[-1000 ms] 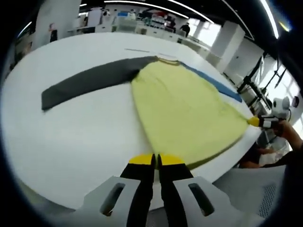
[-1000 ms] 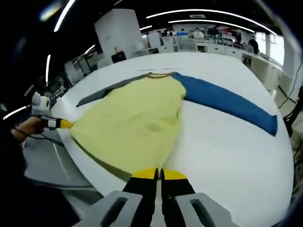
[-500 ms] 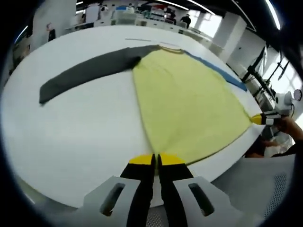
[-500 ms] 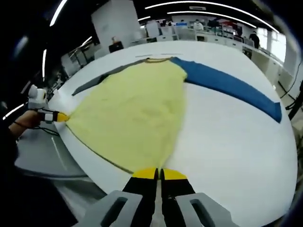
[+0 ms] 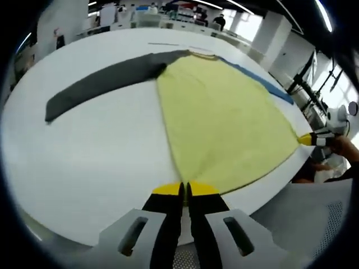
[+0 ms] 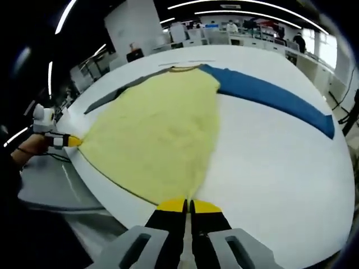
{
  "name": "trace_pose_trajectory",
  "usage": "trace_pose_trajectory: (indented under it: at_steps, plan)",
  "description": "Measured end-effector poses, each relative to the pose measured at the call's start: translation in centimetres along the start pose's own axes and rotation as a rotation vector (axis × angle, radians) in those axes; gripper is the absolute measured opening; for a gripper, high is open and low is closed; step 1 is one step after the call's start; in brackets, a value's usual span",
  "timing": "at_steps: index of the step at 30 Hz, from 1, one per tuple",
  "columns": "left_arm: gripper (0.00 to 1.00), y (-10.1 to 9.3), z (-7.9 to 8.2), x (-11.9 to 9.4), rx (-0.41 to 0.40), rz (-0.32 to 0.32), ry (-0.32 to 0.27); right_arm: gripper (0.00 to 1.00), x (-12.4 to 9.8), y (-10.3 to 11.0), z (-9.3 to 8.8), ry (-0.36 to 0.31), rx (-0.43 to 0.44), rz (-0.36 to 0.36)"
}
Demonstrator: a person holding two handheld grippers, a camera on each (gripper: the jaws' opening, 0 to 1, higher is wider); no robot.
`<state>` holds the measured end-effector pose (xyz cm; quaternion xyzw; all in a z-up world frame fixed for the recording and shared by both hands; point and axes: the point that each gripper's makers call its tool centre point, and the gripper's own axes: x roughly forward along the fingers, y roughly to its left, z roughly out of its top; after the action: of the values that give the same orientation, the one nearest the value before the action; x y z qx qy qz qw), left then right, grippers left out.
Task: Fold the garment on the visible template until the final outline fits inside the template.
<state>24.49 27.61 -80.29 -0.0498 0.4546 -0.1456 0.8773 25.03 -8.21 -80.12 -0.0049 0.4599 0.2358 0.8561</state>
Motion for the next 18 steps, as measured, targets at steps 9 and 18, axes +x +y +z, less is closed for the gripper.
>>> trace_pose_trajectory:
  at_steps: [9, 18]
  plan:
    - [0.08, 0.5, 0.2, -0.5, 0.032, 0.008, -0.013, 0.01, -0.5, -0.3, 0.5, -0.011, -0.005, 0.009]
    - [0.33, 0.6, 2.2, -1.2, 0.026, -0.027, -0.098, 0.42, -1.7, -0.9, 3.3, -0.119, 0.027, 0.025]
